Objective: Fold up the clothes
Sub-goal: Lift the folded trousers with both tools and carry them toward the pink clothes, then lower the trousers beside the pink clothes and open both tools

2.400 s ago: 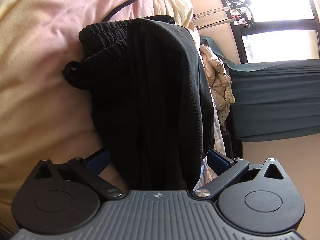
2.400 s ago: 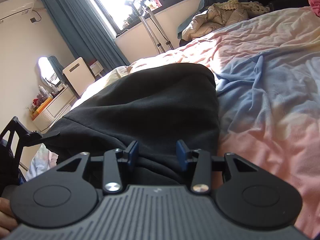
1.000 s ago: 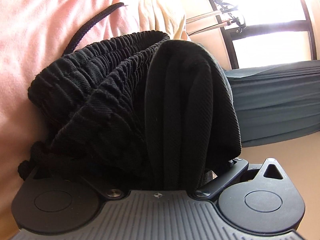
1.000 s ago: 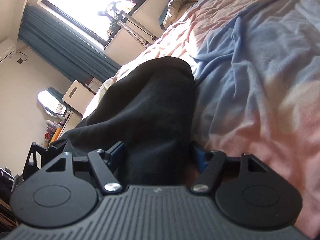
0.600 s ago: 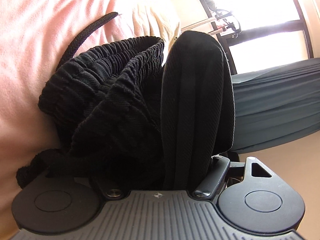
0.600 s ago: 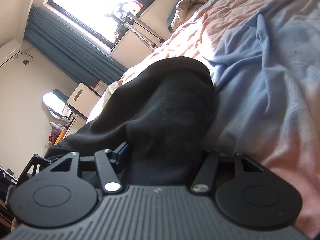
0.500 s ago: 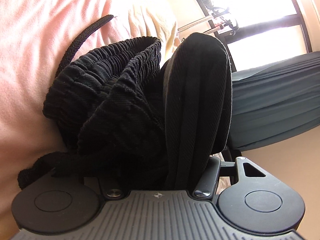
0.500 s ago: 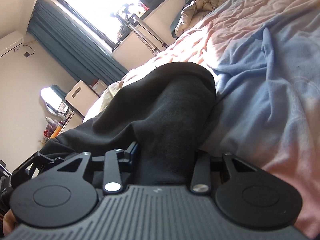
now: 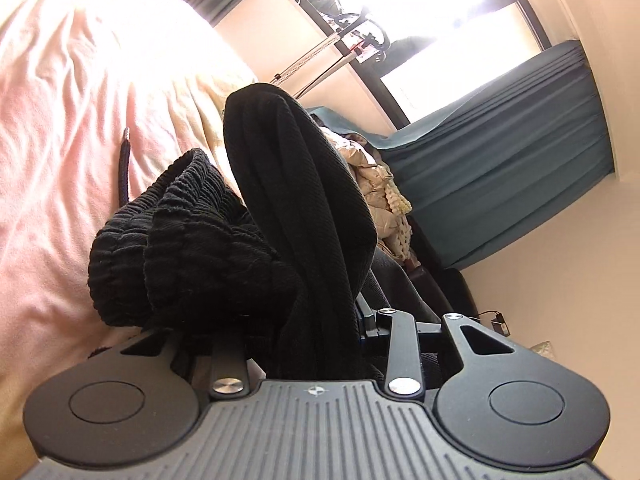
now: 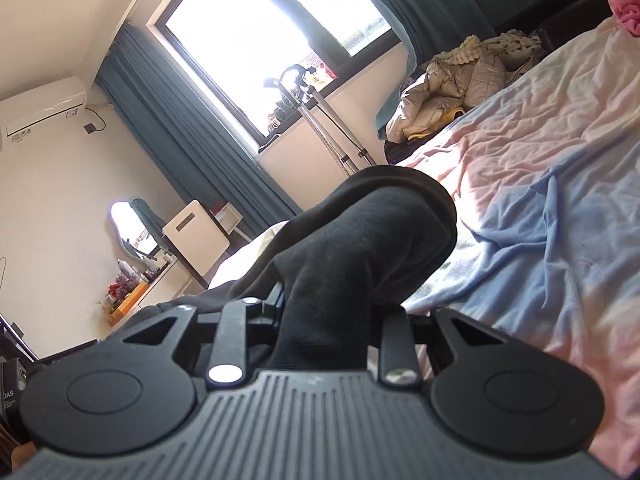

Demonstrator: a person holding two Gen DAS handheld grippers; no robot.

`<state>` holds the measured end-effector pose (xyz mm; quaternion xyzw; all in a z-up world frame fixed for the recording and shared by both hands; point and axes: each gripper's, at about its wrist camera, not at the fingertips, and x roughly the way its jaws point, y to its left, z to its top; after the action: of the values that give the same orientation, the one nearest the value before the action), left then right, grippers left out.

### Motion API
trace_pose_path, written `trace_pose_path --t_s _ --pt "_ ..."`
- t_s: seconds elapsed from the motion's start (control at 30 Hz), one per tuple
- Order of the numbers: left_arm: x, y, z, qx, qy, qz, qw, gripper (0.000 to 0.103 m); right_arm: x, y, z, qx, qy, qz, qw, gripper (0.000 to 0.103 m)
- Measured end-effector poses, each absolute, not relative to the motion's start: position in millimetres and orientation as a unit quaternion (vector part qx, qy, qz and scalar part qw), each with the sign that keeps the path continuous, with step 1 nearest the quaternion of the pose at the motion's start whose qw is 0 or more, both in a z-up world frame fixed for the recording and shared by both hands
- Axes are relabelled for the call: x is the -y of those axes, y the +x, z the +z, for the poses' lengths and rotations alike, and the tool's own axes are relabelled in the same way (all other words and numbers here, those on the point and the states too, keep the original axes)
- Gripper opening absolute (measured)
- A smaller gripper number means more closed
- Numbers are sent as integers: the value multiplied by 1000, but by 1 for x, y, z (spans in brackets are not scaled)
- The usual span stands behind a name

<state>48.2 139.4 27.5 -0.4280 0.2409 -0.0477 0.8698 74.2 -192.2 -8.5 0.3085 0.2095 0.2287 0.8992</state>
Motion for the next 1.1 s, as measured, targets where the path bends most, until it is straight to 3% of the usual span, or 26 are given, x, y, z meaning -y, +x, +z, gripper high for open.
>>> trace_pose_path --t_s 0.33,0.53,0.8,1.1 --pt "-37 86 110 -216 -388 -133 886 38 280 57 67 -110 333 188 918 29" --pt "62 160 116 -205 -366 -227 879 39 369 73 91 -39 333 132 933 29" --pt "198 267 47 -230 -368 -317 843 39 485 90 63 16 329 5 944 30" --pt "287 350 -75 -319 -317 -341 826 39 558 114 -75 -25 364 -143 920 30"
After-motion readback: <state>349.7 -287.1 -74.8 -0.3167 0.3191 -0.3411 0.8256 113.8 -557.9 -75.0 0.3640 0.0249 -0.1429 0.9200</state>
